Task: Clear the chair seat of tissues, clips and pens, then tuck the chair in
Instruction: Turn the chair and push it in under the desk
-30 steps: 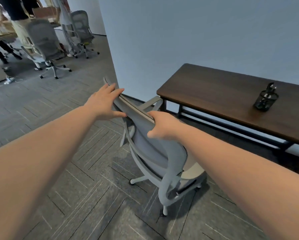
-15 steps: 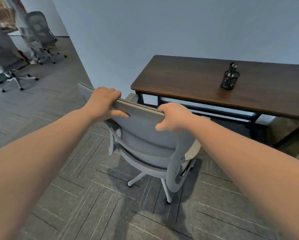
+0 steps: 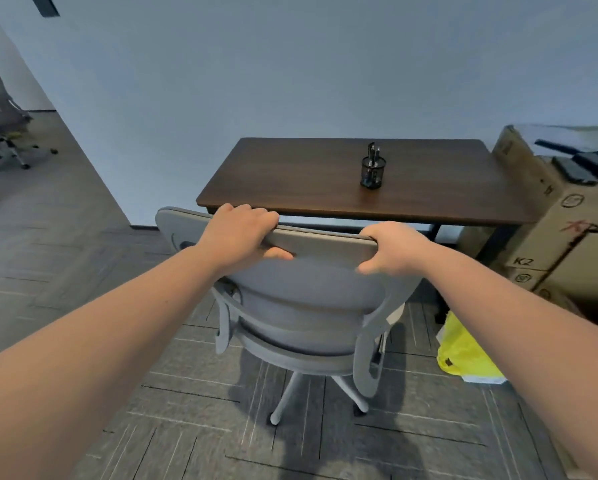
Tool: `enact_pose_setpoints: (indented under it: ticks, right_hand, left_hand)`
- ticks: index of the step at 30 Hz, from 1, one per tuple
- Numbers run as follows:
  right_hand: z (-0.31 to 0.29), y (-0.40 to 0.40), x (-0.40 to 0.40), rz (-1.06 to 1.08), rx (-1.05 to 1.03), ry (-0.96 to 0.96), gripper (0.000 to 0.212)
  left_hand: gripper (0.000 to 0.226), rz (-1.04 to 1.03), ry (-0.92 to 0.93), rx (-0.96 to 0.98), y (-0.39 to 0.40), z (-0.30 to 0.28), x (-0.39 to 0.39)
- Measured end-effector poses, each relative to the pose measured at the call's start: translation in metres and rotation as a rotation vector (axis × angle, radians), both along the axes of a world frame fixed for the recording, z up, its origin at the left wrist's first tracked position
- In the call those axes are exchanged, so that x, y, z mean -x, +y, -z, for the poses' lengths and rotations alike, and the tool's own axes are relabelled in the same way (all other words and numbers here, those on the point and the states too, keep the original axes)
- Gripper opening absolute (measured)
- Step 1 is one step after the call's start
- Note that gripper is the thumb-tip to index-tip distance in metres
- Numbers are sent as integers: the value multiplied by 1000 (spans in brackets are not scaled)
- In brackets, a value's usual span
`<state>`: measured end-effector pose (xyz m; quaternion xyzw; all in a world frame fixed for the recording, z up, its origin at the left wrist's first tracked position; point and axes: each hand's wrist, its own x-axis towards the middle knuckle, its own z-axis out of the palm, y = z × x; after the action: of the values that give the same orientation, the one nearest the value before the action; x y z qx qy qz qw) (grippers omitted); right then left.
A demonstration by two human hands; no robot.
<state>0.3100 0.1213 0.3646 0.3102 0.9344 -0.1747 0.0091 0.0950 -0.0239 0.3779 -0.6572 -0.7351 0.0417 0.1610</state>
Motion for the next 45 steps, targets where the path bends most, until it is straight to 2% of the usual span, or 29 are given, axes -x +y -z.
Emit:
enact_pose_setpoints:
  ticks: [5, 11, 28, 39, 45]
  right_hand:
    - [-2, 13, -38, 84, -32, -11, 40]
    - [-1, 34, -63, 118, -32, 7, 35]
    - [-7, 86, -82, 123, 47, 18, 40]
    - [-4, 138, -114, 300, -61, -8, 46]
    - [-5, 148, -117, 298, -63, -16, 48]
  left_hand:
    - [57, 52, 21, 12, 30, -2, -34]
    - [56, 64, -22, 40, 57, -5, -58]
    - [50, 147, -59, 36, 99, -11, -78]
    - [50, 162, -103, 11, 153, -3, -117]
    - [47, 185, -67, 8, 162, -3, -118]
